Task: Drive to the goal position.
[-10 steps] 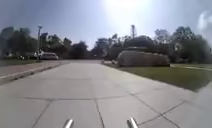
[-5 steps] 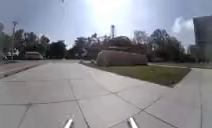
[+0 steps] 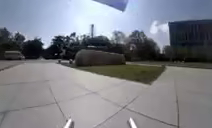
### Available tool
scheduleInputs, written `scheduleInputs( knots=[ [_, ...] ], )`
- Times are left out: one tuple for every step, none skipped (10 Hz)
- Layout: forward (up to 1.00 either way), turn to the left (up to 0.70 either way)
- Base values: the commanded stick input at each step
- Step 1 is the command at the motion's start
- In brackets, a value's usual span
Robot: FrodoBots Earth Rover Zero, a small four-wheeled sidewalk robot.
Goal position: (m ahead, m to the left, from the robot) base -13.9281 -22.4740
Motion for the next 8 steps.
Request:
scheduleInputs(
  knots=[
    [0.00,-1.00],
    [0.00,-1.00],
    [0.00,-1.00],
    [0.00,-1.00],
    [0.00,-1.00],
    [0.00,-1.00],
    [0.00,-1.00],
    [0.00,-1.00]
  ],
)
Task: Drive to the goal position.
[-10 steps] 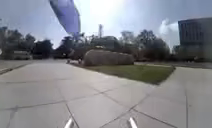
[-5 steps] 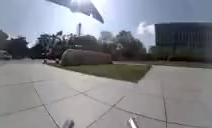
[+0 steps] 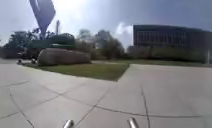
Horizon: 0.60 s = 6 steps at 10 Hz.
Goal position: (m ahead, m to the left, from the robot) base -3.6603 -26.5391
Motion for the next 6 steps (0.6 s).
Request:
scheduleInputs(
  knots=[
    [0.00,-1.00],
    [0.00,-1.00],
    [0.00,-1.00],
    [0.00,-1.00],
    [0.00,-1.00],
    [0.00,-1.00]
  ],
)
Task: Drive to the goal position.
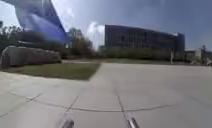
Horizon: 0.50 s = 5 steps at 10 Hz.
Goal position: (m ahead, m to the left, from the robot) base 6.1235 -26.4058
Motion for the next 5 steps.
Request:
scheduleInputs(
  knots=[
    [0.00,-1.00],
    [0.00,-1.00],
    [0.00,-1.00],
    [0.00,-1.00],
    [0.00,-1.00]
  ],
)
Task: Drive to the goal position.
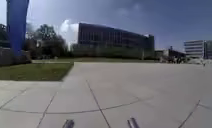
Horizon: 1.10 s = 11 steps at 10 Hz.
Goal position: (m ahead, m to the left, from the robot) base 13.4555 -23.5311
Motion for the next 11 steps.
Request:
scheduleInputs(
  knots=[
    [0.00,-1.00],
    [0.00,-1.00],
    [0.00,-1.00],
    [0.00,0.00],
    [0.00,0.00],
    [0.00,0.00],
    [0.00,0.00],
    [0.00,0.00],
    [0.00,-0.29],
    [0.00,-0.89],
    [0.00,-0.67]
  ],
)
